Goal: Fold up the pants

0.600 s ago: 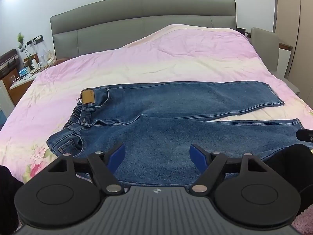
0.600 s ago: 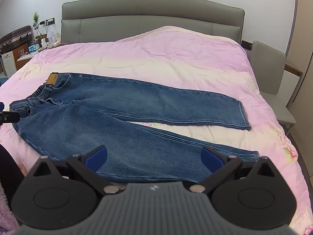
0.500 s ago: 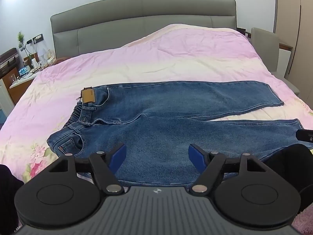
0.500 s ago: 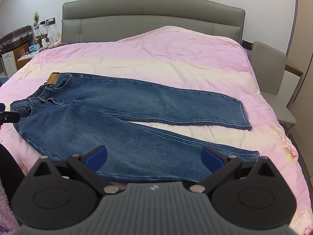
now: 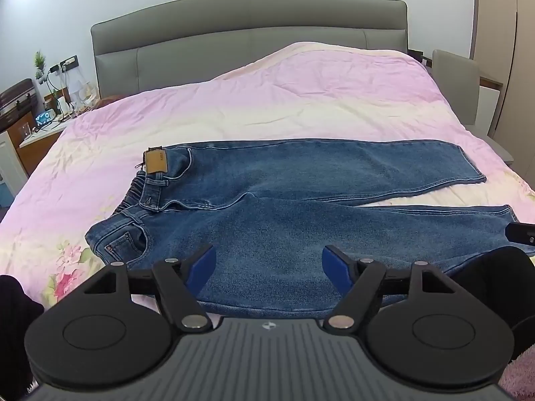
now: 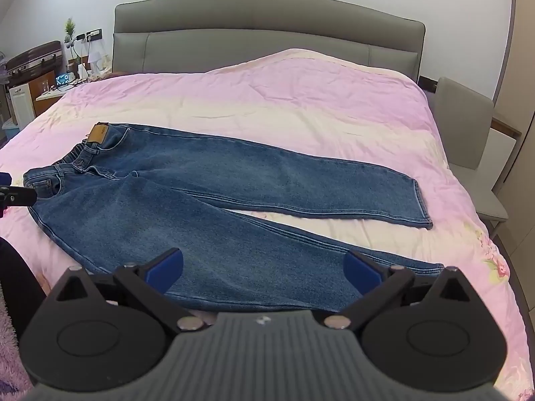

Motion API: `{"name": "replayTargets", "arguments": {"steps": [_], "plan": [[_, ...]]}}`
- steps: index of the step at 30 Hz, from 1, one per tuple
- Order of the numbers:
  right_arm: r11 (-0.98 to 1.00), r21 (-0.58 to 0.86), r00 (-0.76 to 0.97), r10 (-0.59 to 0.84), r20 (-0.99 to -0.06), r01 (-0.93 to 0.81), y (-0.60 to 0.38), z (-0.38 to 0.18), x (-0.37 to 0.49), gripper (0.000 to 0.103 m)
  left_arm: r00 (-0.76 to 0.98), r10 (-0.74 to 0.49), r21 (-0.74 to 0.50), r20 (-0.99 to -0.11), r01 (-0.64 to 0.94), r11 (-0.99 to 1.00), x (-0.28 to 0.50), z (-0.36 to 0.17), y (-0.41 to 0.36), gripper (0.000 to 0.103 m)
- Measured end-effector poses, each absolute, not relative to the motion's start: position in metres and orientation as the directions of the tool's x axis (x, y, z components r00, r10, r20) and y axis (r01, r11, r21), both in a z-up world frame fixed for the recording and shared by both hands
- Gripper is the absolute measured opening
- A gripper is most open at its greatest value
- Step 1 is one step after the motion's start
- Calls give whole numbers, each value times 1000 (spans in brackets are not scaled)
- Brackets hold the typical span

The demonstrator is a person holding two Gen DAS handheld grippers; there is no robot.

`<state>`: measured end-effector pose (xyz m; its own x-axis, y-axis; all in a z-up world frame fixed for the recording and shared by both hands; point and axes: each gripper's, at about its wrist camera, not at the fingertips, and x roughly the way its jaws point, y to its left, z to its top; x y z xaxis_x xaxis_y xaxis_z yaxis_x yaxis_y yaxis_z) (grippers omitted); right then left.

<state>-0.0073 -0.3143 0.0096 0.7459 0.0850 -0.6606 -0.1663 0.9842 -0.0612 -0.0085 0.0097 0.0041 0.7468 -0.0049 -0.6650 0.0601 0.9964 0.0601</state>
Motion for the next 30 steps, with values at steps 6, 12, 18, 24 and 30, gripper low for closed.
{"name": "replayTargets", "arguments": {"steps": [6,12,18,24,30], "plan": [[984,-66,749,83,-658,-167,-313,12,-7,98,745,-7,59,-667,62,996,-9,5,10,85],[984,-71,748,77,-659,-164,-312,12,-7,98,745,-8,57,-667,62,996,-8,6,10,85],[984,-71,749,77,-658,-164,-313,13,-8,98,743,-9,57,-669,63,996,-8,5,9,85],[984,-75,748,74,-660,-164,-313,12,-7,98,744,-6,64,-669,65,996,-7,4,7,85],[985,-71,749,71,-659,-156,-314,13,-8,98,741,-4,67,-672,66,996,-8,3,6,85]]}}
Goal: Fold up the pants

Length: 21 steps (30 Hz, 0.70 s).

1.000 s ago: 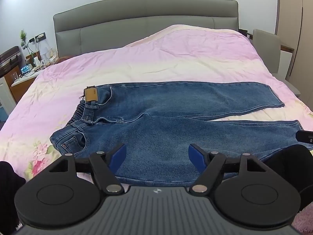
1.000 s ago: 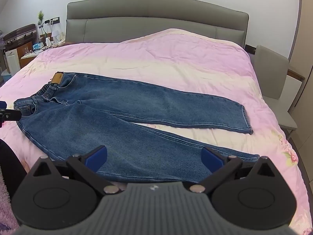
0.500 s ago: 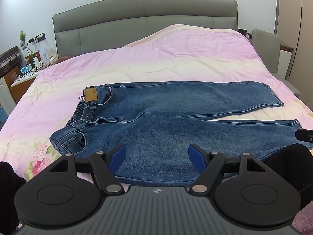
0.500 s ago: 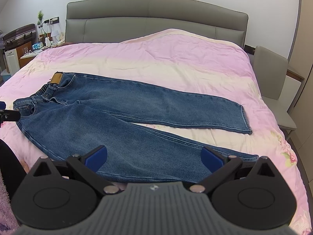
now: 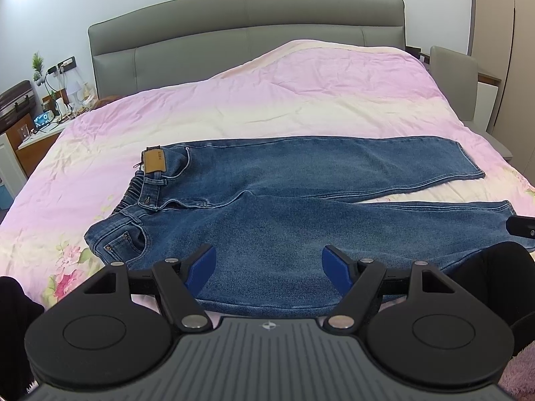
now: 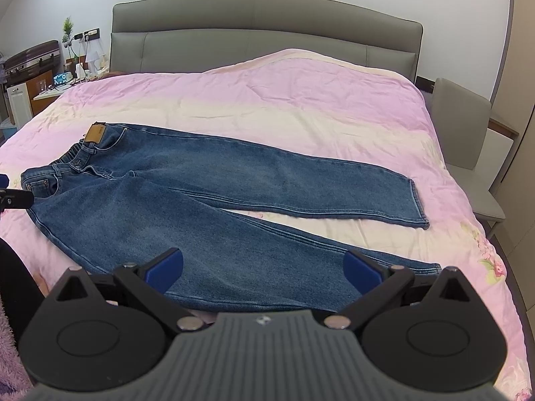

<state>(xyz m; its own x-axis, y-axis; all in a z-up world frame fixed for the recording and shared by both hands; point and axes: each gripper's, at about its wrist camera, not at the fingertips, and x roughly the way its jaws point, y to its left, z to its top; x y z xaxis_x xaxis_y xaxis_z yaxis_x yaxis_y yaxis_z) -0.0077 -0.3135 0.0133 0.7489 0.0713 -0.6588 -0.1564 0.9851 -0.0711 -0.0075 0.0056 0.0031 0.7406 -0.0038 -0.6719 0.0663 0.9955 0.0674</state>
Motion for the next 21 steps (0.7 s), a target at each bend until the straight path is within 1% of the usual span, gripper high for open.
{"name": "replayTargets", "arguments": {"steps": [21], "plan": [[986,-66,747,73,-661,-155,-315,13,-8,98,738,-2,70,-675,66,995,-9,3,5,85]]}}
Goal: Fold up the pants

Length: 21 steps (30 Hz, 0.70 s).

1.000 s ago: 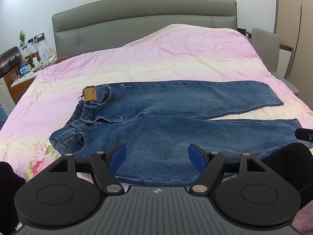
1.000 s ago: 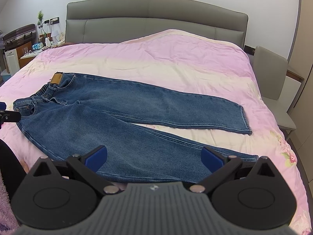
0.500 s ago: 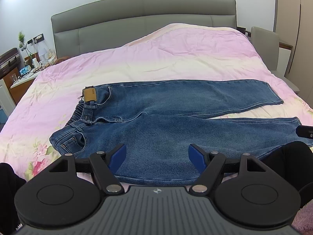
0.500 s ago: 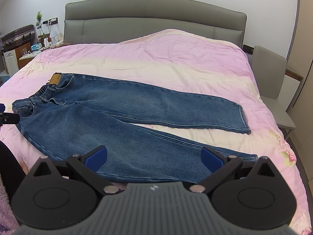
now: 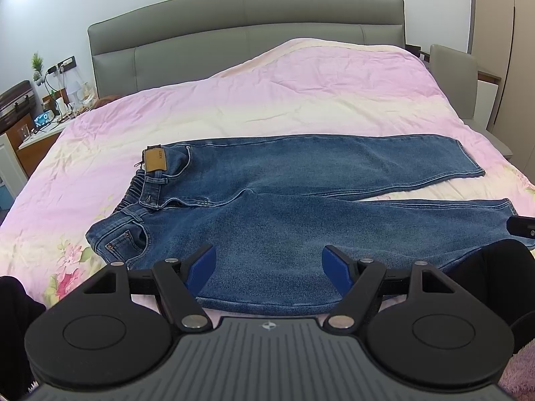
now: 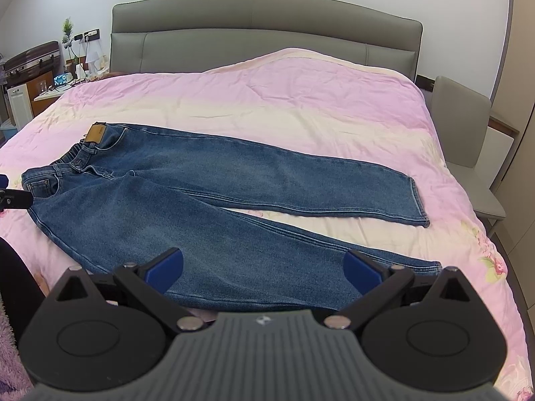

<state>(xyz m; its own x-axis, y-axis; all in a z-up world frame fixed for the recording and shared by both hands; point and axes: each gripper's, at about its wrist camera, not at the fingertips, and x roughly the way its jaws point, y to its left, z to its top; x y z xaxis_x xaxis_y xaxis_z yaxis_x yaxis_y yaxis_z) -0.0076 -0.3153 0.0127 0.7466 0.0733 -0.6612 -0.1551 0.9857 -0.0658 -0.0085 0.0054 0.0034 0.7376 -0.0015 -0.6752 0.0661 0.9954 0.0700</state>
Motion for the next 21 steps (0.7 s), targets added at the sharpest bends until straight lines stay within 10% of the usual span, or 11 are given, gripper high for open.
{"name": "replayTargets", "arguments": {"steps": [21], "plan": [[986,-67,752,72,-655,-153,-316,13,-10,98,737,-3,72,-676,70,995,-11,4,11,85]]}}
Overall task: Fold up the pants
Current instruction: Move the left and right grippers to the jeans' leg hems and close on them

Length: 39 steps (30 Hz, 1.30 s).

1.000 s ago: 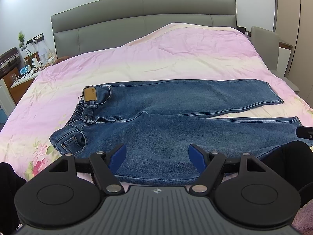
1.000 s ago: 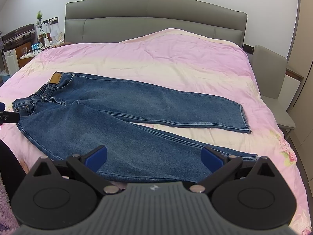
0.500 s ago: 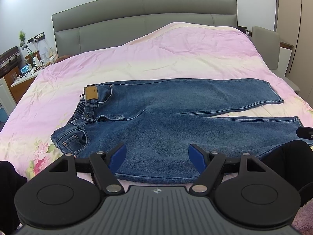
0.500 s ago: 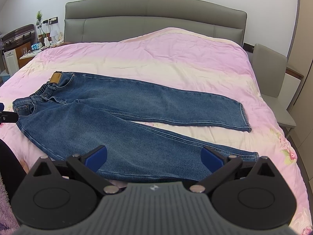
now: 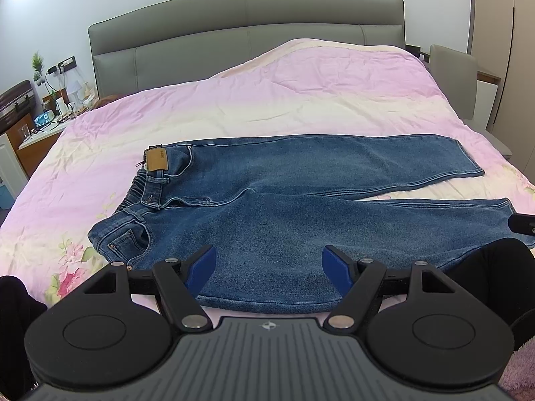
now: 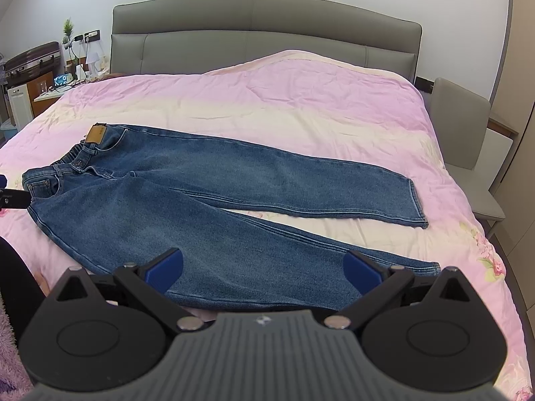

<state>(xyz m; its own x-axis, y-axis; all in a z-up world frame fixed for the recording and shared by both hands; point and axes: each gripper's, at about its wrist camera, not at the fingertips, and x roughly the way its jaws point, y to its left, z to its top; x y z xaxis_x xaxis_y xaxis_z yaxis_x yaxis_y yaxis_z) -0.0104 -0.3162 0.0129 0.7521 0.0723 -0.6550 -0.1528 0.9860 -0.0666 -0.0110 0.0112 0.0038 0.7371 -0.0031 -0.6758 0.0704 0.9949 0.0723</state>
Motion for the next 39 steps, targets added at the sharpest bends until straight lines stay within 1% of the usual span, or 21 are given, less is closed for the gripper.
{"name": "replayTargets", "arguments": {"steps": [3,6,12,18,20,22,25,26,29,30,31,36,39], "plan": [[989,-47,754,79,-652,-143,-322,13,-9,98,729,-13,89,-685,101,991,-8,4,13,85],[989,-32,773,93,-628,-145,-334,15,-7,98,715,-27,119,-699,153,981,-3,3,17,85],[991,-37,819,82,-568,-125,-368,18,-3,98,666,-82,213,-742,349,913,11,-4,25,84],[994,-66,786,25,-617,-84,-409,10,12,97,568,-91,281,-818,532,799,30,-25,39,84],[995,-83,773,-5,-635,-63,-423,7,18,94,526,-69,307,-848,592,745,37,-39,39,84],[994,-91,758,-19,-652,-54,-439,2,22,84,480,-36,324,-876,644,693,44,-56,34,84],[993,-111,728,-39,-685,-51,-460,-9,27,80,418,15,341,-908,718,607,53,-86,23,84],[991,-123,721,-52,-691,-47,-467,-13,27,79,403,38,348,-915,737,579,55,-96,18,84],[988,-145,703,-69,-708,-50,-487,-25,24,71,370,77,353,-926,775,524,59,-123,6,84],[987,-149,696,-72,-715,-52,-492,-28,23,66,357,89,350,-930,783,514,62,-131,3,84],[987,-152,686,-73,-724,-56,-499,-32,22,64,345,99,345,-933,788,510,65,-138,0,84],[974,-174,619,-50,-784,-142,-518,-56,18,63,285,155,324,-946,796,511,74,-172,-8,84],[949,-213,580,-41,-813,-231,-515,-78,18,63,301,218,371,-928,790,488,76,-186,-11,81]]}}
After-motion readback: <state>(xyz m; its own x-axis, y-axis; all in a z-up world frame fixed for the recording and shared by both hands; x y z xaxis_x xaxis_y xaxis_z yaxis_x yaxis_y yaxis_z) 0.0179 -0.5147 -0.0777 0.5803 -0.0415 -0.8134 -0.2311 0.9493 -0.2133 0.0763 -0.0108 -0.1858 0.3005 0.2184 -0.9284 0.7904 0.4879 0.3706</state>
